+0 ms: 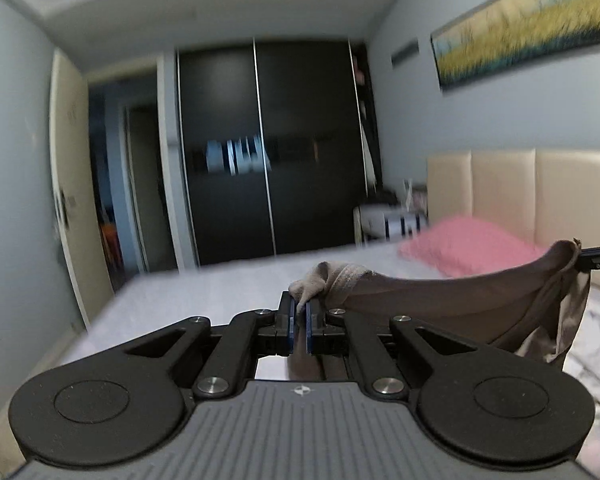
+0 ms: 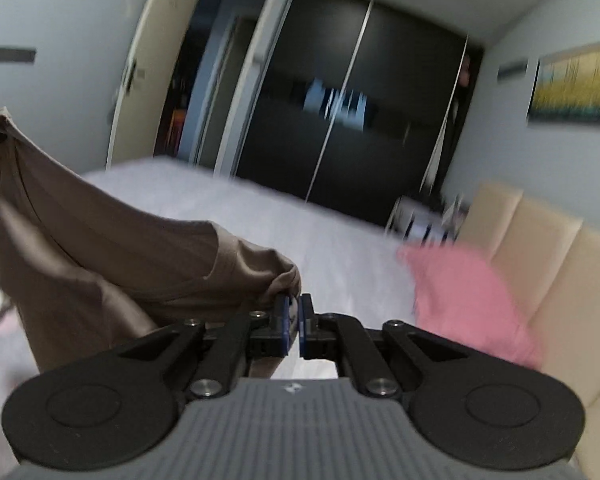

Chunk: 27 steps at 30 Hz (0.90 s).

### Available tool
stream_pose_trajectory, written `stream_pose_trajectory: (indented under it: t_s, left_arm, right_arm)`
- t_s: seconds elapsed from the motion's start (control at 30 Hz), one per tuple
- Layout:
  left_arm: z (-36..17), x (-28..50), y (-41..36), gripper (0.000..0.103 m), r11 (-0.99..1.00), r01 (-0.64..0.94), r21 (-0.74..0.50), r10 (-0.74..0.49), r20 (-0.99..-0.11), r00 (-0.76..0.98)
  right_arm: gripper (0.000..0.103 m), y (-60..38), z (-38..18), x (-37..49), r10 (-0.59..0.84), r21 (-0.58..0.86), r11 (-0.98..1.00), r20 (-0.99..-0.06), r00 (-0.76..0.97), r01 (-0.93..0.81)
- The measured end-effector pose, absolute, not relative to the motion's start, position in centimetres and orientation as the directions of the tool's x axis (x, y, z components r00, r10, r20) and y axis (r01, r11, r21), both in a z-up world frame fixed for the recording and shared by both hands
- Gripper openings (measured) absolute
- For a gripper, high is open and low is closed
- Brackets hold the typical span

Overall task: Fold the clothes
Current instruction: 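Lift the taupe top with both tools and shake it out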

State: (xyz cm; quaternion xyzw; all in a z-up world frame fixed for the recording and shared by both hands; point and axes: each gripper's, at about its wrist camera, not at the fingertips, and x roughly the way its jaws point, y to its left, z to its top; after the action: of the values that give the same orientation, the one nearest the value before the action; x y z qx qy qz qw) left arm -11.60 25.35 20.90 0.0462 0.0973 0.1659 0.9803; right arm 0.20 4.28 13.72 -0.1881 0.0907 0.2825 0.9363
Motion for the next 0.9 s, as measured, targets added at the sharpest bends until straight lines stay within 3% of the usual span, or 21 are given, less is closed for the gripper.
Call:
stream_pose_trajectory:
  t_s: [0.2,0.37,0.53,0.73,0.9]
  left_arm:
    - [26.9,-15.9,23.3,0.003,0.926,-0.349,0.145,0.358,-0.039,0.933]
    - [26.6,-16.9,23.2,0.003,0.931,-0.335,0.145,0.351,-0.1,0.931]
    - [20.1,-15.2,25.5,0.003,0.953,-0.286,0.103,0.304,-0.31,0.901]
    - [8.2,-9.5,28.8,0.003,0.973,-0.231,-0.012,0.169,-0.644,0.746]
    - [1.0,-4.4,30.9,0.003,0.971,-0.236,-0.034,0.121,-0.782,0.611]
  right_arm:
    - [0.005,3.6,20.5,-3.8,0.559,-0.302,0.769,-0.111,0.822,-0.564]
    - [0.005,2.6,21.4,-5.3,0.601,-0.277,0.748,-0.101,0.793,-0.603]
    - [0.005,2.7,17.1,-3.9,0.615,-0.215,0.715,-0.26,0.744,-0.666]
    - [0.005,4.1,6.2,1.4,0.546,-0.09,0.699,-0.575,0.61,-0.71]
    - [0.006,6.3,-1.7,5.7,0.461,-0.043,0.695,-0.74,0.49,-0.718]
